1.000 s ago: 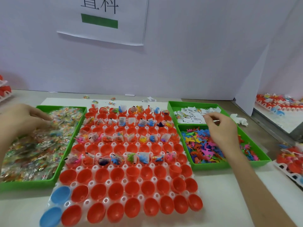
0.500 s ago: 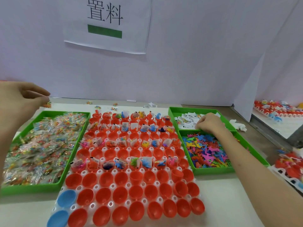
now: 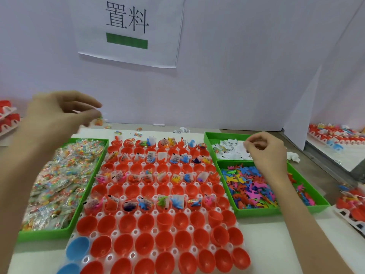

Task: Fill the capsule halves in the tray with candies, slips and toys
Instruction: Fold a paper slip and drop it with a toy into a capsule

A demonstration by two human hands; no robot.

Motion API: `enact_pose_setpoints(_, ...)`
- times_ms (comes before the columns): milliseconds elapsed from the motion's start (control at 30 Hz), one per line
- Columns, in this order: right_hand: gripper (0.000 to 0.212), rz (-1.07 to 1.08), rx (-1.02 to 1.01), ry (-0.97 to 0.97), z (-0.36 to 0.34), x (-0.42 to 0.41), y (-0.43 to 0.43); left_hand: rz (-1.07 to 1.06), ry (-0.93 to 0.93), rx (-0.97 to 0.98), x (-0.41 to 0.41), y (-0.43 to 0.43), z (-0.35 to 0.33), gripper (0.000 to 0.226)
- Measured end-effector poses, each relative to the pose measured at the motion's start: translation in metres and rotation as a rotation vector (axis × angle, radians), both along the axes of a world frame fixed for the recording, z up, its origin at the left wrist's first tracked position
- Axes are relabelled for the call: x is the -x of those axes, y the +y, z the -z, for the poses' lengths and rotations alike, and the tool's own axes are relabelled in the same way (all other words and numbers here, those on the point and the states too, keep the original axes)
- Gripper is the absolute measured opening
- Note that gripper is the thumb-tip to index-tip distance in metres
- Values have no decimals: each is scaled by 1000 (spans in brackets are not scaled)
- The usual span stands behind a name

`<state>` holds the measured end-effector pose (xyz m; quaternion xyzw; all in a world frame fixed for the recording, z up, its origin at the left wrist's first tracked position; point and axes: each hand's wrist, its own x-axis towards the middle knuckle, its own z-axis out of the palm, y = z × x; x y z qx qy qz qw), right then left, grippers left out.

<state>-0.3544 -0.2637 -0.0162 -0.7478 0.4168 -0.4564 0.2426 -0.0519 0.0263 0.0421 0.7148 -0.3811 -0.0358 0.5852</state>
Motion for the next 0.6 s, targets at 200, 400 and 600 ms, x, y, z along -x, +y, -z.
enact_pose_setpoints(200,20,-433,-31,-210,-26,-8,75,264,147,6,91,-49,-6,14)
enact_pose_setpoints(400,25,-561,30,-253,-19,-7,109,454,297,-28,125,-65,5,25)
enact_pose_setpoints(600,11,-605,156,-236,-18,-10,114,381,157,-60,135,-69,14,18)
